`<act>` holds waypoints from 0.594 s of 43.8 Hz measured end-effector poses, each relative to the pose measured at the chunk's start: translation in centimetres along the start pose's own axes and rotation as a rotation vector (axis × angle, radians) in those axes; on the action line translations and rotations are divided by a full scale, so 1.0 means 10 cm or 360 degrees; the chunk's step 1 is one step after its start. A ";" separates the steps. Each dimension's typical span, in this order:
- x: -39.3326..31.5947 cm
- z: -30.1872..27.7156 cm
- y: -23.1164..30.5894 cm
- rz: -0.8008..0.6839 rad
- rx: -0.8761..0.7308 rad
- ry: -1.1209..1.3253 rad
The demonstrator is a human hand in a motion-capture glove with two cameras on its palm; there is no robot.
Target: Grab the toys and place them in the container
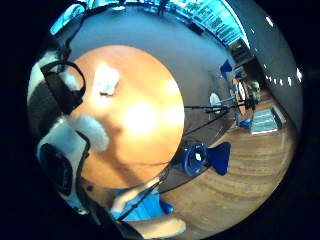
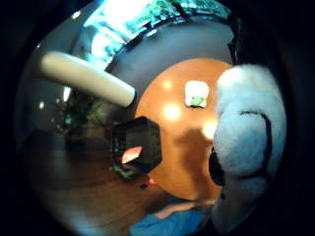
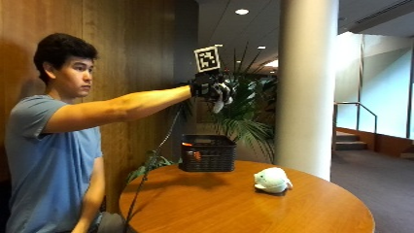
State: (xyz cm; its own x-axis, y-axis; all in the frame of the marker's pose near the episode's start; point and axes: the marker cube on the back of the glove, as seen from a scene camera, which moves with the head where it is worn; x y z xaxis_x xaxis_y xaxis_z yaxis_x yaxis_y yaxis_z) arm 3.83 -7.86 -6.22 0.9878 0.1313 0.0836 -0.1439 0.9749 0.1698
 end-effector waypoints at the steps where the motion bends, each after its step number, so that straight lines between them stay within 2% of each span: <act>1: -0.10 -0.05 0.01 -0.0001 0.0012 0.0018; 10: -1.25 -0.32 0.08 0.0022 0.0037 -0.0254; 18: -1.88 -0.14 0.29 -0.0273 0.0025 -0.0115; 22: -1.86 -0.11 0.44 -0.0476 0.0046 -0.0404; 26: -1.99 -0.06 0.50 -0.0458 0.0047 -0.0518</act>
State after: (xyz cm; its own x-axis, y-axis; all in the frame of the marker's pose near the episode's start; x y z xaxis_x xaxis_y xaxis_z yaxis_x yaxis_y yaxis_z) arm -16.50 -5.52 -7.62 0.9184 -0.2130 0.3334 0.1281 0.9574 0.2587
